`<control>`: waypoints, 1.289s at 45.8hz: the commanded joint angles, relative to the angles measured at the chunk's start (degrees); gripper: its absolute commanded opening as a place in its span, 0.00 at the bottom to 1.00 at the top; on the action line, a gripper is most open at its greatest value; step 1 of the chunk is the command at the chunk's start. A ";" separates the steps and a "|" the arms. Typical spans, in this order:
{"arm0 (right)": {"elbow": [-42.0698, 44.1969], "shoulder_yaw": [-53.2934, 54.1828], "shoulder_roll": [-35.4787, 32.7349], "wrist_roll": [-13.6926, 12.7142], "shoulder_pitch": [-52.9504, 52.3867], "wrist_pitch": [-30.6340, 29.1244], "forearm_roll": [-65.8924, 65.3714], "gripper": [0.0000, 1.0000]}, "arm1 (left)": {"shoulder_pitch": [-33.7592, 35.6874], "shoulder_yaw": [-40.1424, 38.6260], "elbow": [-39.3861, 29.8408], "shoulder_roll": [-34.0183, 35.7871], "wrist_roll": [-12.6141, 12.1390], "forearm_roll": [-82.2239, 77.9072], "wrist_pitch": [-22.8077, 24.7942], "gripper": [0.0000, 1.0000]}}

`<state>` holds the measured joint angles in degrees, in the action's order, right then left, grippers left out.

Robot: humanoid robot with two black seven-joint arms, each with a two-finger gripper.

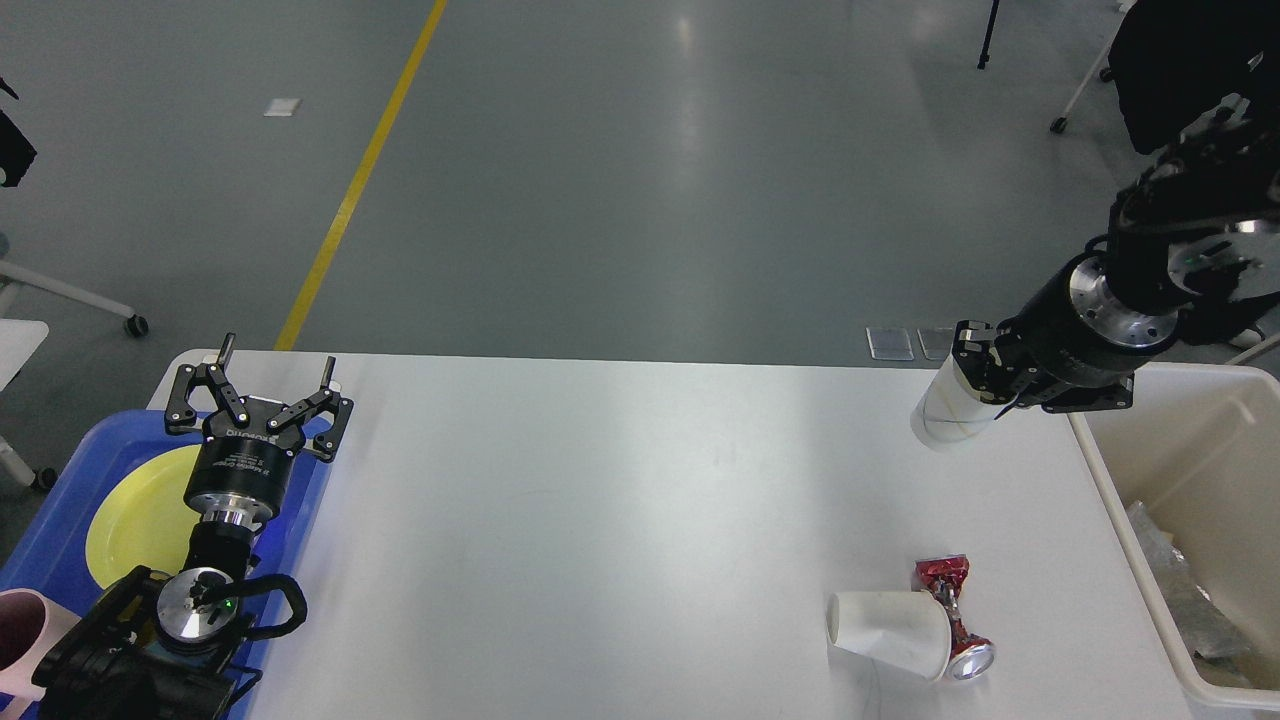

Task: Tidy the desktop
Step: 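Carry the small cup over the white bin and release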

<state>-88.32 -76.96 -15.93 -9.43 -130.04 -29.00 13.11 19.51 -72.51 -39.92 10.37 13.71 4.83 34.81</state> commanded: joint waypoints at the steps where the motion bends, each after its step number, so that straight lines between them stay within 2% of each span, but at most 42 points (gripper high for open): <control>1: -3.52 -0.73 0.55 -0.07 -8.20 -4.57 0.07 0.00 | 0.00 0.00 0.02 0.00 0.00 0.00 0.00 0.96; 8: -6.42 -1.88 0.90 -0.07 -12.60 -5.81 0.07 0.00 | 0.00 0.00 0.02 0.00 0.00 0.00 0.00 0.96; 28: -6.07 -5.04 0.29 -0.06 -12.52 -5.02 0.25 0.00 | 0.00 0.00 0.02 0.00 0.00 0.00 0.00 0.96; 32: -4.93 -7.84 0.11 0.02 -10.68 -3.18 0.25 0.00 | 0.00 0.00 0.02 0.00 0.00 0.00 0.00 0.96; 40: -3.26 -15.41 -1.82 0.02 -0.22 10.52 0.69 0.00 | 0.00 0.00 0.02 0.00 0.00 0.00 0.00 0.96; 46: 0.24 -16.82 -7.61 0.02 8.74 19.58 1.22 0.00 | 0.00 0.00 -0.07 0.00 0.00 0.00 0.00 0.96; 54: 15.44 -13.93 -12.98 0.11 29.55 24.07 1.66 0.00 | 0.00 0.00 0.02 0.00 0.00 0.00 0.00 0.96; 59: 26.25 -3.92 -17.28 0.37 43.00 24.87 1.92 0.00 | 0.00 0.00 0.02 0.00 0.00 0.00 0.00 0.96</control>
<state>-72.57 -89.53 -29.24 -9.28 -100.06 -5.07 14.76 19.51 -72.51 -39.90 10.37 13.71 4.83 34.81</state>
